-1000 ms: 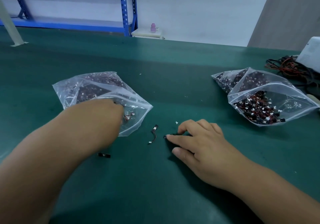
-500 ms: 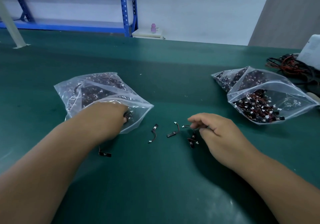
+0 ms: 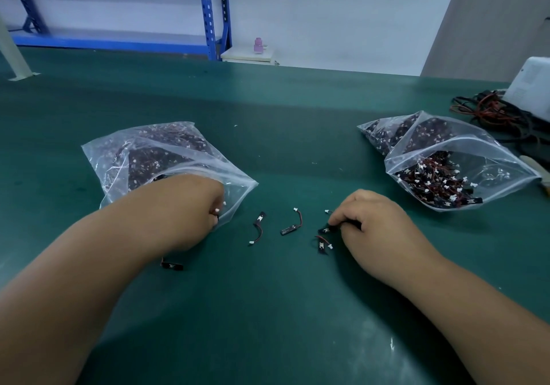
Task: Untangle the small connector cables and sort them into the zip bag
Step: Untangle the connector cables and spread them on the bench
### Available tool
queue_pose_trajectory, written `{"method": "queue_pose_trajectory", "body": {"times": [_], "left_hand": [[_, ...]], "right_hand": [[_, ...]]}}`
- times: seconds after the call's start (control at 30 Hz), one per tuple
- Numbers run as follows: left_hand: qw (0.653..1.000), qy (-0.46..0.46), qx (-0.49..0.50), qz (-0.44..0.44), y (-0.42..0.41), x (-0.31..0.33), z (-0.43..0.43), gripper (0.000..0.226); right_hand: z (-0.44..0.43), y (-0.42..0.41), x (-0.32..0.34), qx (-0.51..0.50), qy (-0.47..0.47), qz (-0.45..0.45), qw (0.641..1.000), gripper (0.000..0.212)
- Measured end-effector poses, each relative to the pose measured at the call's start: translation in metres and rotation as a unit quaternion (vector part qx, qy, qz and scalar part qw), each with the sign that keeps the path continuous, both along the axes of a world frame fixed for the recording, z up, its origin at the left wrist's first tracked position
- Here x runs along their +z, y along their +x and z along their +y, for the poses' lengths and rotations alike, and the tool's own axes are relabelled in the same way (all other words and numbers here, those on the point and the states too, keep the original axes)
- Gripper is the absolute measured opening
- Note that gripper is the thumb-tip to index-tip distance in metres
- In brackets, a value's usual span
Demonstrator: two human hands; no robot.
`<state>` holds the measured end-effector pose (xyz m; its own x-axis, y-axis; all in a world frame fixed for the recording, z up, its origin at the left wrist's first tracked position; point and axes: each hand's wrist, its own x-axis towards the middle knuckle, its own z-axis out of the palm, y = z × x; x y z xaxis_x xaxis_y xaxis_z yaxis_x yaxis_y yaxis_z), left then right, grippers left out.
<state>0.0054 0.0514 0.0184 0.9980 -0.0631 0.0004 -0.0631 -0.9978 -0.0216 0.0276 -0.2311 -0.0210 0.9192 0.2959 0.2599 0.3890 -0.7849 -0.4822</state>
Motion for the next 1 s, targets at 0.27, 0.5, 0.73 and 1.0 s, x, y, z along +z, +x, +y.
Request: {"method": "queue_pose_trajectory", "body": {"times": [0.27, 0.5, 0.73, 1.0], "left_hand": [[0.999, -0.026, -0.010, 0.034, -0.005, 0.003, -0.001, 0.016], [0.999, -0.008, -0.018, 0.049, -0.005, 0.004, -0.001, 0.015], [0.997, 0.009, -0.038, 0.066, -0.006, 0.005, -0.004, 0.006], [0.991, -0.017, -0.080, 0.108, -0.013, 0.007, -0.012, 0.007]], "right_hand": [[0.001, -0.006, 0.005, 0.020, -0.023, -0.006, 1.000, 0.018], [-0.004, -0.003, 0.007, 0.023, -0.034, 0.020, 0.999, 0.016], [0.002, -0.012, 0.009, 0.130, -0.031, -0.020, 0.991, 0.009], [0.010, -0.004, 0.003, 0.101, -0.021, -0.012, 0.995, 0.005]]}}
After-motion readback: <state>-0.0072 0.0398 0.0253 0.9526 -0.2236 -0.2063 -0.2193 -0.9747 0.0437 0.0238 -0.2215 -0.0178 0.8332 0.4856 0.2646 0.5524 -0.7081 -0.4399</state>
